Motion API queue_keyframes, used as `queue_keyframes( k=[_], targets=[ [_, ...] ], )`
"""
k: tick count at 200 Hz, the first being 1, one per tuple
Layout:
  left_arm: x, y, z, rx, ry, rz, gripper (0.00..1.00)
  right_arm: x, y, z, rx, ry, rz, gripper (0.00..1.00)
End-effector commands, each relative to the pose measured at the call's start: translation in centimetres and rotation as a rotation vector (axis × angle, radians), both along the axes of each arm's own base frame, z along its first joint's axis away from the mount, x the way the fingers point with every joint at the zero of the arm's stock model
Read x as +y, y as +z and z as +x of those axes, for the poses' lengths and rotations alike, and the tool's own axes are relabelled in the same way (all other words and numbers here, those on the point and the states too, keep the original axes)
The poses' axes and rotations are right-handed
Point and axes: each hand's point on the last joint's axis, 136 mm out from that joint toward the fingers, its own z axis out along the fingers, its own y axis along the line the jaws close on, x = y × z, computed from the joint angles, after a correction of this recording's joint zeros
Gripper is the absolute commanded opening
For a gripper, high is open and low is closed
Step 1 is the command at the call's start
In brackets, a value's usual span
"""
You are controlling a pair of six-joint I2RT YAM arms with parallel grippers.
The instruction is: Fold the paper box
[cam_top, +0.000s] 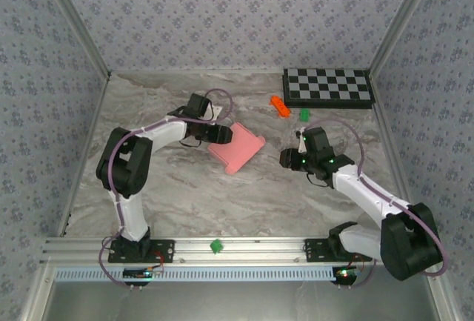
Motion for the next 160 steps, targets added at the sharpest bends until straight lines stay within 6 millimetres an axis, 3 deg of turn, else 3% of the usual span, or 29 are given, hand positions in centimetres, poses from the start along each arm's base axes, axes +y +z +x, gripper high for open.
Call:
queue_keyframes(
  k=[1, 78, 160],
  targets=[
    [-0.4, 0.5, -1.0, 0.021, 0.008, -0.056, 0.64, 0.5, -0.4, 0.2, 0.005, 0.003, 0.032, 0.47],
    [0.0, 1.6, -3.4, 0.049, 0.210, -0.110, 0.58, 3.4, -1.2, 1.5, 0.017, 0.013, 0.183, 0.48],
    [-2.2, 0.7, -6.3, 0.110, 0.244, -0.140, 0.58, 6.9, -2.7, 2.6, 0.060, 0.065, 0.295, 0.63]
  ],
)
